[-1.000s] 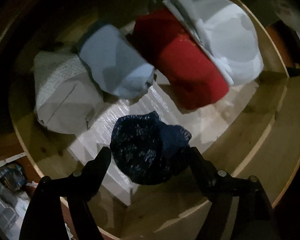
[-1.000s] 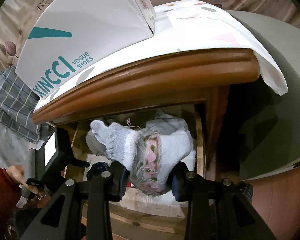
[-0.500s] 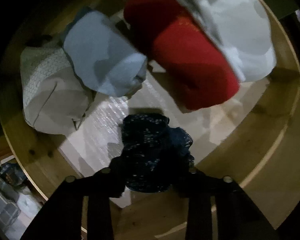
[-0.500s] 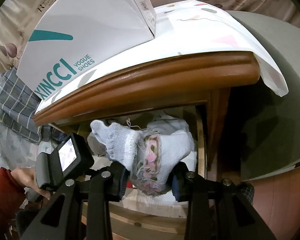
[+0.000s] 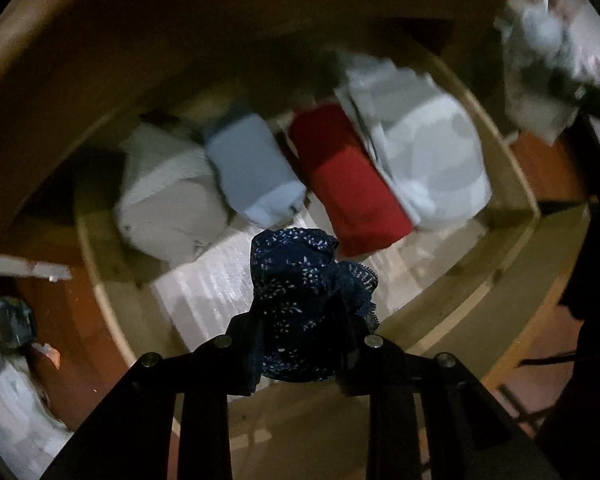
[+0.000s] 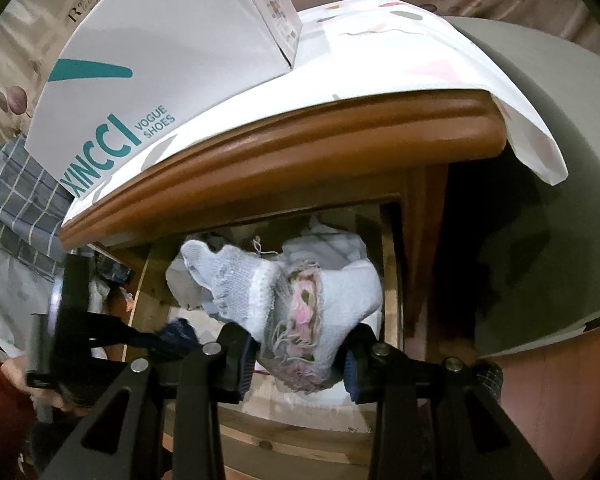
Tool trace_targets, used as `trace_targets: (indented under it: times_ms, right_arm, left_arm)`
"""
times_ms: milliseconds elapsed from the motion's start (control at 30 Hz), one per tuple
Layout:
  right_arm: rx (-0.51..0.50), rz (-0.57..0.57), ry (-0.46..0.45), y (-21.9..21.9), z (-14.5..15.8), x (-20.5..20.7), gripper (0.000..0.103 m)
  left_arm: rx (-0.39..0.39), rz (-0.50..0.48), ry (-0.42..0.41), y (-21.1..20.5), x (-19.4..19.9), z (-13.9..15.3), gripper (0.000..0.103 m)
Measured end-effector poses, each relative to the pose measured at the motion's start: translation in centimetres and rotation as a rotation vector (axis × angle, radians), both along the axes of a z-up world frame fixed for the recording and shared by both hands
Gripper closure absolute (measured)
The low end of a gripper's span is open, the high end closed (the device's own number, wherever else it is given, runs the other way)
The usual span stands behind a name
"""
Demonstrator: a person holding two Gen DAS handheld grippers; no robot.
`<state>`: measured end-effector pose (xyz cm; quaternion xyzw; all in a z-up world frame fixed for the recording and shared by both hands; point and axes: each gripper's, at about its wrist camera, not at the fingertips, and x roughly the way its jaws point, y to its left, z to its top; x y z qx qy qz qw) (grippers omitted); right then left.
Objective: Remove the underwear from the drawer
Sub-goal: 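Lift the navy underwear out and carry it over the white box with the left gripper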
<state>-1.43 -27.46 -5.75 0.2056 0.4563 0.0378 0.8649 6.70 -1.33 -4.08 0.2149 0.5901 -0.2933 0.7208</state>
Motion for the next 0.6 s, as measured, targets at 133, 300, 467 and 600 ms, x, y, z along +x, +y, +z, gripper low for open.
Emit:
trace_targets:
  times_ms: [133, 300, 467, 600]
  right_arm:
    - [-0.044, 0.004, 0.012, 0.3, -0.1, 0.0, 0.069]
    - [-0.060, 0.019, 0.030, 0.5, -0.5, 0.0, 0.068]
    - [-0.070, 0.034, 0.043, 0.8, -0.8, 0.0, 0.069]
    - [-0.067, 0.038, 0.052, 0.8, -1.0, 0.1, 0.069]
  left_arm:
    - [-0.052, 0.064, -0.060, 0.4, -3.0, 1.1, 0.078]
    - [-0.108, 0.125, -0.139, 1.0, -4.6, 2.1, 0.078]
    - [-0.200, 0.153, -0.215, 1.3, -5.8, 7.4, 0.078]
    - [-0.274, 0.146, -0.301, 1.9, -6.9, 13.4, 0.078]
